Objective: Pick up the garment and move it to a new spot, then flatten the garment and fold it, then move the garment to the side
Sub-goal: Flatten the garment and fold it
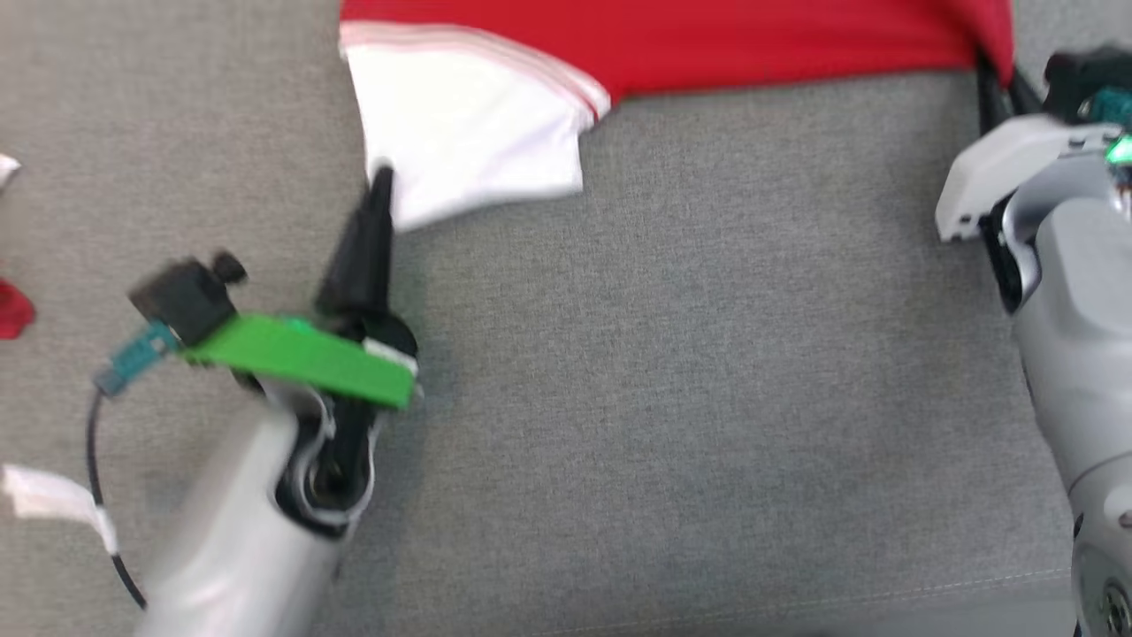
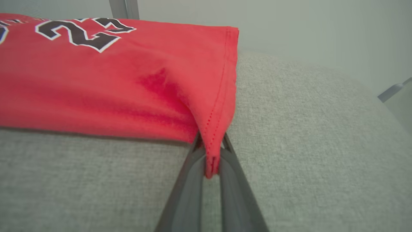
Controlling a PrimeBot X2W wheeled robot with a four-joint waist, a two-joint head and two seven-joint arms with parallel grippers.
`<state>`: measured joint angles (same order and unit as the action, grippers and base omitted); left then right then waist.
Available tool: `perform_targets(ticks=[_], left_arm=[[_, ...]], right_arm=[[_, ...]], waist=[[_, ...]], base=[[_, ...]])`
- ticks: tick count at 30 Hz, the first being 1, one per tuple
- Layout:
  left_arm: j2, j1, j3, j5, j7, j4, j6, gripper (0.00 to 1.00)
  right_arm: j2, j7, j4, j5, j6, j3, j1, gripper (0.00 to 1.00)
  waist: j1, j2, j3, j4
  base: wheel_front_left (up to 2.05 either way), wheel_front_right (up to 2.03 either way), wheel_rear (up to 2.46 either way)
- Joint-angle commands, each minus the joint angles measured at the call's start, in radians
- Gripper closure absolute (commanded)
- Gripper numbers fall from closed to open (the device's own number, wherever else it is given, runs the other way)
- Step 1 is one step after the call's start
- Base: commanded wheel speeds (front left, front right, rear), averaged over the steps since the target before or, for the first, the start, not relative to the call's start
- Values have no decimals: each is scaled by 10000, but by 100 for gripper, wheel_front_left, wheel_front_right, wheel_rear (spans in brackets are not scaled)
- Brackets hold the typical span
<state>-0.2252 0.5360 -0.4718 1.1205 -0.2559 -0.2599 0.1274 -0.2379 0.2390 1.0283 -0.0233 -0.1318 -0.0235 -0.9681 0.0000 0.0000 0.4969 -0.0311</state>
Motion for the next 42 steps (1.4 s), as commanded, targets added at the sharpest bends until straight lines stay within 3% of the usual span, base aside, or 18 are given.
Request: perform_targets(ticks=[1,10,14,22,28,38,42], left_arm=[[-123,-601,-125,304,84,70,35,100],[-610,-2780,-982,1097,520,365,34,100],[-865,-3452,-1137,1294,763,530,-12,100],[-1343,-4364,-999,1260,619,971,-520,100],[-1536,-4643,-1189,1062,776,1282,-776,100],[-1534,-4787,-1250,982,732,1545,-911,100],[-1438,-4431,-1205,854,618,1581,-863,100]], right_arm=[[-78,-144,217,147,21,13,386,100],[-259,-866,837,664,23,-227,1935,100],[-280,-1066,645,768,23,-385,2629,100],[113,-2046,-488,1089,29,-783,4426,100],[536,-3543,-2461,1089,29,-1424,6172,100],[1690,-6532,-8246,889,23,-2116,9059,100],[1803,-6983,-9641,844,23,-2228,9467,100]], waist=[[0,0,-1376,306],[0,0,-2876,787],[0,0,-3292,890],[0,0,-3674,877],[0,0,-3653,721],[0,0,-3435,469],[0,0,-3337,394]], base=[[0,0,0],[0,0,0],[0,0,0],[0,0,0],[0,0,0],[0,0,0],[0,0,0]])
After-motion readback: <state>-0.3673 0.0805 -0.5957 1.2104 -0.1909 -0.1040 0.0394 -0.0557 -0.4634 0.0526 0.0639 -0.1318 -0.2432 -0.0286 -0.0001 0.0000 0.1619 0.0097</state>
